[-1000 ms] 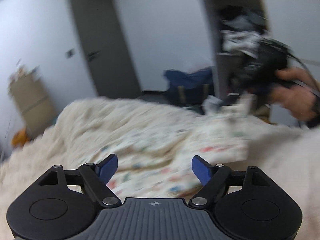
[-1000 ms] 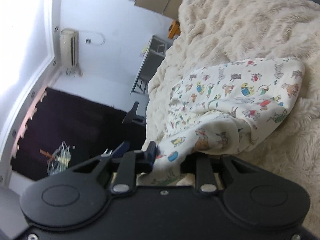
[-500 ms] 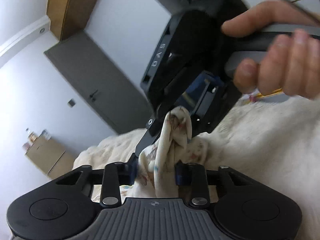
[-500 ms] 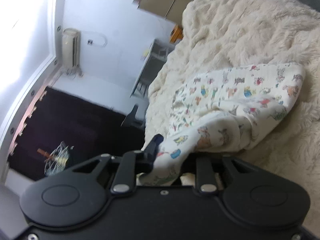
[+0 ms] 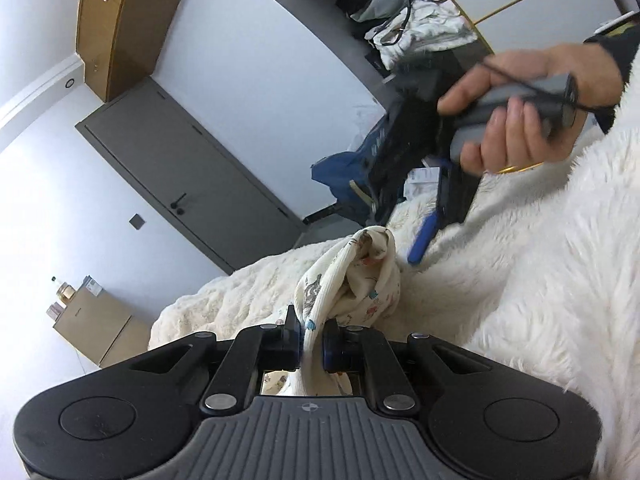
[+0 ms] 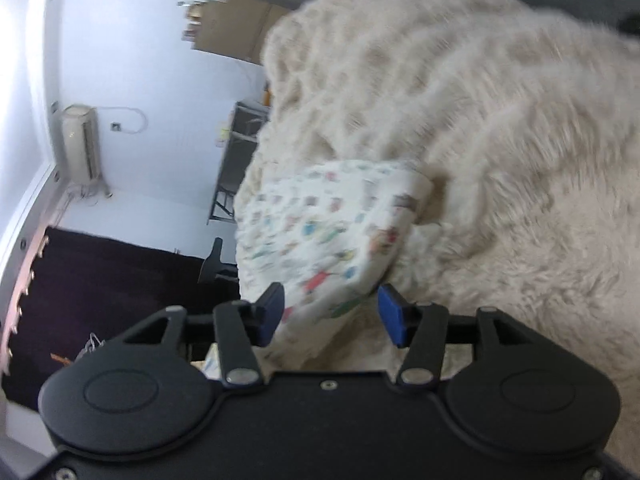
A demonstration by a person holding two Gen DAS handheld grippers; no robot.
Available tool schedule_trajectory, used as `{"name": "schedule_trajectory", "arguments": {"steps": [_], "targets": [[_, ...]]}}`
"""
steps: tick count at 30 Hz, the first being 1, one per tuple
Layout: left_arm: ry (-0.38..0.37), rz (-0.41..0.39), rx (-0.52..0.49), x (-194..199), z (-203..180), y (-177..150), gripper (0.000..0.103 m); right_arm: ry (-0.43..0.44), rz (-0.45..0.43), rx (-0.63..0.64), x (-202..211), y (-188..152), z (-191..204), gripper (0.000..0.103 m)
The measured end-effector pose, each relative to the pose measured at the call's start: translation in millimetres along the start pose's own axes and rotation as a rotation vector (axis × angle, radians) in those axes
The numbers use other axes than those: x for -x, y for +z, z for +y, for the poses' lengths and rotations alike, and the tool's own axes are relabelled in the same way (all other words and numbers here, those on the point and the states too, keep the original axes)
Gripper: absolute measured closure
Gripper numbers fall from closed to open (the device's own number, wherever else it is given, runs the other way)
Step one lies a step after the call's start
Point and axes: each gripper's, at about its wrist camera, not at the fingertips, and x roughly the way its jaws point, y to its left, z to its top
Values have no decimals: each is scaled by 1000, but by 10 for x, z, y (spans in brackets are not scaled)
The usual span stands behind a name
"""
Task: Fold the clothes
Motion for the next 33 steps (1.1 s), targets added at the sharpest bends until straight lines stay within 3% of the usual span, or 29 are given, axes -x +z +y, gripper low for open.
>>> {"name": "schedule_trajectory", "arguments": {"steps": [4,8,12,15,20,23,24,25,26,28,30,33], "targets": [[-8,-3,6,20,32,-29,95,98,-55,-80,-219,170,-265,53],[-23,-8,9,81,33,-58,95,112,-142,-99,-233,344,-287,98],[-62,-23,-4,71,-14,-41,96,74,-215,-12,-159,608,-21,99],[-77,-60,-70,-6,-116,76,98,68,-254,55,-56,889,272,100],[-92,-113,-157,-198,-321,404,99,37,-299,211,43,1397,920,99],[-179,-88,-111,-550,-541,552,95,-49,-288,258,-7,1602,955,96],[-205,-71,-105,-657,-633,555,92,-112,-286,278,-22,1636,902,90],[-237,-30,-115,-754,-723,544,78,-203,-278,312,-38,1621,863,85],[-268,11,-125,-851,-813,533,60,-297,-264,350,-44,1571,846,73],[-312,45,-131,-915,-889,495,61,-435,-239,410,-33,1474,819,68],[-338,48,-104,-874,-879,459,60,-416,-171,481,143,1144,719,61],[-366,46,6,-826,-671,461,52,-365,-85,535,369,729,535,52]]}}
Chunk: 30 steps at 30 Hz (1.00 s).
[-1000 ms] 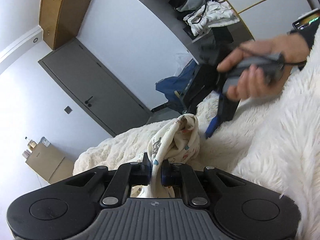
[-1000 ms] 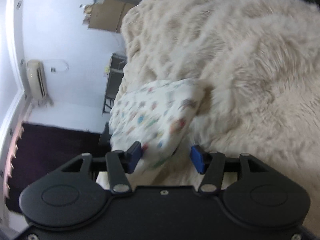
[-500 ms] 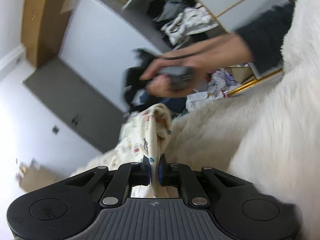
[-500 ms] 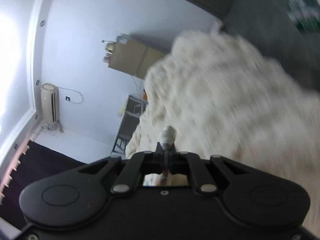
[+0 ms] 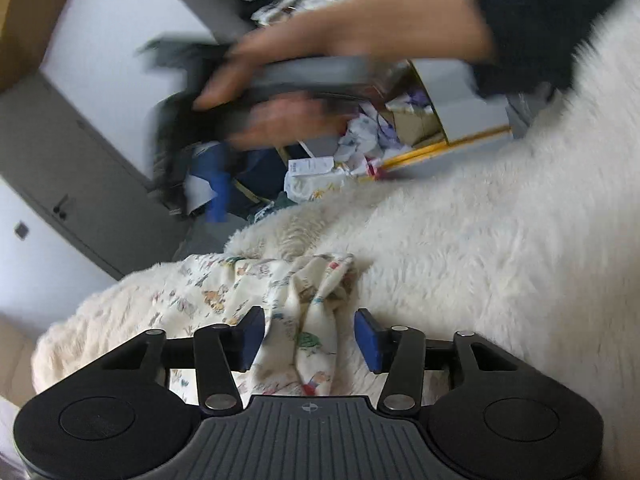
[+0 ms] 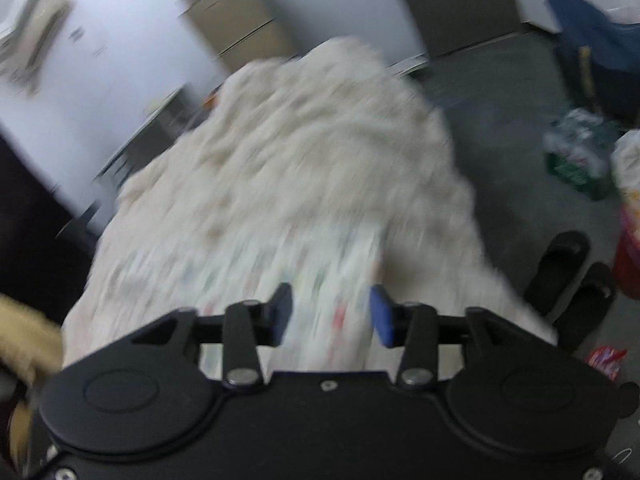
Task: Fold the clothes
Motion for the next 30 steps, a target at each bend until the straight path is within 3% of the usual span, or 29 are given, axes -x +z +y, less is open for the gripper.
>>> {"name": "schedule_trajectory", "arguments": {"steps": [3,6,10,11,12,13,16,19,25,29,30], "targets": [[13,-1,71,9,119,60,44,88,64,-39,90,-419,-144,52],[17,5,94,-33,145,79,41,146,130,-44,7,-553,-246,54],[33,38,-109,-157,-110,145,41,232,151,-122,-102,-528,-379,55],[59,36,-182,-221,-180,171,41,259,152,-145,-132,-507,-406,61],[65,33,-205,-259,-177,188,43,271,156,-163,-152,-501,-434,71],[70,34,-227,-312,-181,203,48,272,160,-178,-165,-505,-463,75],[77,68,-297,-569,-247,233,61,285,163,-196,-148,-519,-547,77],[86,87,-349,-723,-332,211,64,292,161,-196,-173,-521,-566,76],[122,57,-445,-801,-478,189,68,328,108,-230,-333,-437,-660,73],[89,41,-440,-769,-456,173,86,370,17,-302,-381,-287,-852,64],[85,33,-432,-760,-445,171,86,376,4,-319,-415,-244,-903,58]]}}
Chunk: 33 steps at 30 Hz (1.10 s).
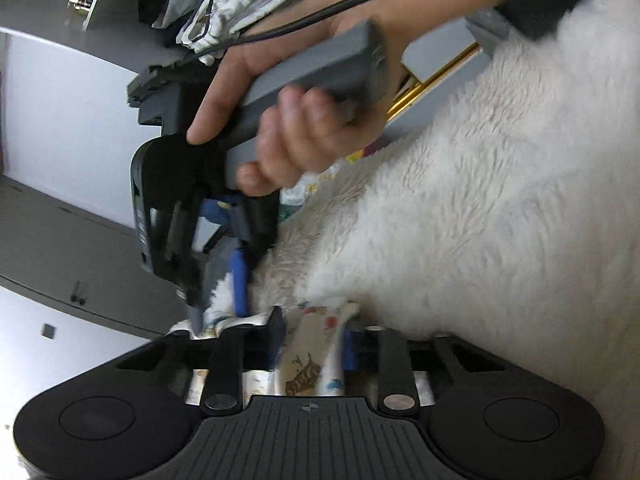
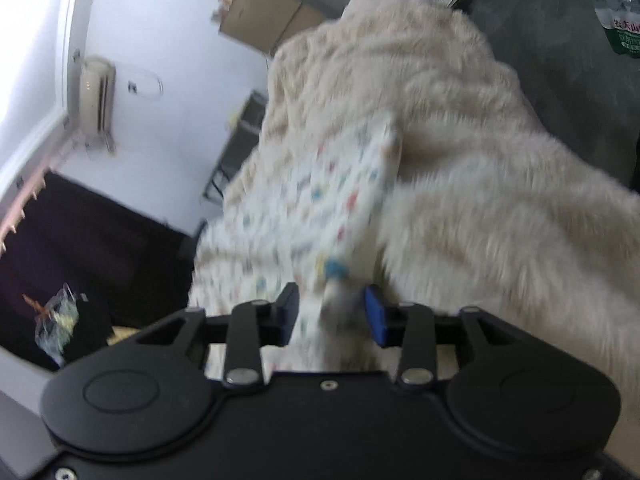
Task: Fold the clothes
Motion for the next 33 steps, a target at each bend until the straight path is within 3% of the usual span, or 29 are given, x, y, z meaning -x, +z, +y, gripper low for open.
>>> {"name": "schedule_trajectory", "arguments": {"steps": [6,7,8,9,11,14,18,22,25,28,29,30,31,33], "targets": [[-24,-3,-7,-132,52,-11,85,6,-20,-82,-297,225,-196,56],[-32,-2,6,-155,71,-15,88,14,-28,-97,-347,242,-216,57],[-39,-7,23,-157,89,-21,99,22,-36,-112,-397,259,-237,64],[-41,-20,38,-137,98,-29,99,29,-43,-126,-447,276,-257,81],[-30,-79,62,-22,97,-62,101,11,-70,-117,-487,319,-213,95],[45,-181,74,262,143,-74,102,-7,-112,-95,-484,393,-99,98],[70,-251,141,442,263,-103,103,24,-185,-52,-370,549,125,99],[82,-249,139,531,225,-85,103,-46,-196,11,-403,640,268,99],[62,-329,57,649,52,-42,103,-110,-216,48,-468,662,326,99],[177,-360,-172,681,-213,59,103,-182,-232,85,-506,679,406,90],[185,-364,-155,742,-169,77,103,-221,-223,92,-507,666,440,81],[189,-354,-116,774,-96,70,103,-277,-204,113,-506,641,494,64],[189,-340,-83,775,-30,55,102,-327,-184,142,-496,614,540,58],[168,-267,89,812,298,-60,82,-410,-159,245,-366,479,656,52]]}}
